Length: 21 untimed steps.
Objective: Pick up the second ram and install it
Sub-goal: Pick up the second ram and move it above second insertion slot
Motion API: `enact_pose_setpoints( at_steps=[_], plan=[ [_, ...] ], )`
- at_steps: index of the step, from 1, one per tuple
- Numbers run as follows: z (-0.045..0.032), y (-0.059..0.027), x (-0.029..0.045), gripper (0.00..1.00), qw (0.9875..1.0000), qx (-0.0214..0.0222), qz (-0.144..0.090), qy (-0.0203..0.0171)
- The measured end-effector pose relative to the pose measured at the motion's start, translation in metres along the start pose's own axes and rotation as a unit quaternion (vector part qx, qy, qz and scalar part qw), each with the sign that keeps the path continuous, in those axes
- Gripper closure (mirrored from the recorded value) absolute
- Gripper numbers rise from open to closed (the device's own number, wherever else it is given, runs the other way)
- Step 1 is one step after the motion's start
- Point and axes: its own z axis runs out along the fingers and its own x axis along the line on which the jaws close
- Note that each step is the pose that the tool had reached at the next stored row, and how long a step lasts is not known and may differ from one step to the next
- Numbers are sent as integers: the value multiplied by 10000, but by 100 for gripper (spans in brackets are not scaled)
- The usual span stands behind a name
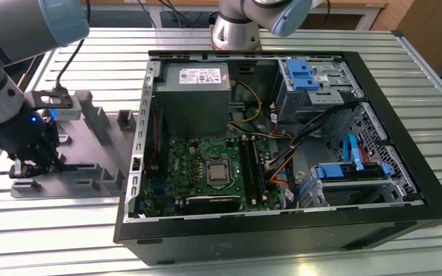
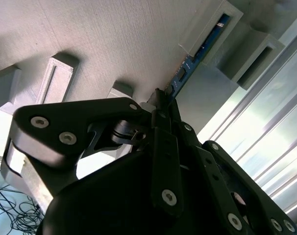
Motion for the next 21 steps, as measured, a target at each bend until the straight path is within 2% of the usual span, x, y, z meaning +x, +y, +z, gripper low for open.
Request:
enact_pose_setpoints(
  at_steps=[21],
  plan=[
    [-37,2,0,86,10000,0,0,0]
  ],
)
